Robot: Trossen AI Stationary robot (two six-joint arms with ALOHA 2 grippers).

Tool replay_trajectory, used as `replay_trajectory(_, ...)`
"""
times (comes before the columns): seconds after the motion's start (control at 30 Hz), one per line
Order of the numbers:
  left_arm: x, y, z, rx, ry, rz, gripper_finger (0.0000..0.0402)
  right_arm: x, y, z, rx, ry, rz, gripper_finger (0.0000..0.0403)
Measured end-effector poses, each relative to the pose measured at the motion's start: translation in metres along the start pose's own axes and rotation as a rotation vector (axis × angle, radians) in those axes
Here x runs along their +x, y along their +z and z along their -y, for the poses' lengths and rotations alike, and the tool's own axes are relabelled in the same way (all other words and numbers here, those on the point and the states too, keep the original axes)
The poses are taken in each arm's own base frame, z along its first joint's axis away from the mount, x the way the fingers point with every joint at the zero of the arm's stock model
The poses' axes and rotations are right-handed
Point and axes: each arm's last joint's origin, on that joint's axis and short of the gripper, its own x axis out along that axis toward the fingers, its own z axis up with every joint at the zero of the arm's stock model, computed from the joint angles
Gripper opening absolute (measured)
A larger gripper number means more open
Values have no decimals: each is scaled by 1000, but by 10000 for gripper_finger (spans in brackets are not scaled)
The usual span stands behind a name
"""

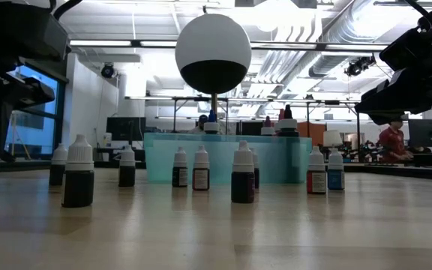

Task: Pick & Place food coloring
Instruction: Put the bottom left small green food coloring bottle into the bin

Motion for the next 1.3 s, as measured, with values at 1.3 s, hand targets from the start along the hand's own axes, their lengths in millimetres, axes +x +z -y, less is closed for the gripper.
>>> replay_trajectory(1.3,-118,37,-25,-243,45,731,42,0,0,0,0,0,1,1)
